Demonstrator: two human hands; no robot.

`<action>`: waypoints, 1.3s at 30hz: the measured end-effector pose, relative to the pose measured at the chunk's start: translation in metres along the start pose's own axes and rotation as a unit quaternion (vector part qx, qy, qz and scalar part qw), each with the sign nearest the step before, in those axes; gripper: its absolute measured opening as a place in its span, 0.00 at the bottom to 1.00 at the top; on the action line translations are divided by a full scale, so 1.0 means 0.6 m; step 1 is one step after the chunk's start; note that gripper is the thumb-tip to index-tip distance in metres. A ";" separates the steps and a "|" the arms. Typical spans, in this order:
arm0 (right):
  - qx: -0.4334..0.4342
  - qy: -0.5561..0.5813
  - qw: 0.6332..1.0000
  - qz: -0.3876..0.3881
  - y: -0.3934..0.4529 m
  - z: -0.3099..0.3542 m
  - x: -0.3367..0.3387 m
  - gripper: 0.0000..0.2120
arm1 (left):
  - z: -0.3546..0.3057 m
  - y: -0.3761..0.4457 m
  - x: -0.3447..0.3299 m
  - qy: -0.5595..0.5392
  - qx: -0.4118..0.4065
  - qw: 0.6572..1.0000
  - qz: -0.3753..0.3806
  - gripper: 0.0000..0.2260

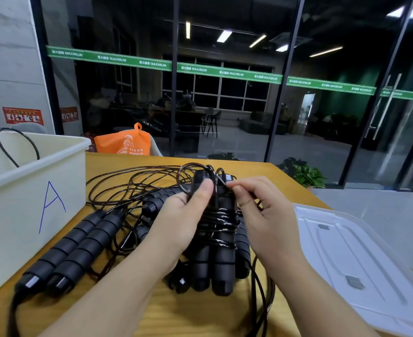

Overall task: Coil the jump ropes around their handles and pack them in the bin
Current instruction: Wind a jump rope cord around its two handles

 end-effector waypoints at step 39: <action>-0.244 0.208 0.924 0.207 -0.052 -0.011 -0.073 0.23 | -0.001 0.001 0.020 -0.110 -0.016 0.989 -0.103 0.28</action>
Point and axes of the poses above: each hand's wrist, its own y-axis towards the middle knuckle, its own x-axis out of the back of the hand, z = x × y, the point moved 7 cm from there along y, towards the middle knuckle, and after that the axes turned 5 degrees about -z, right-handed, at the moved point
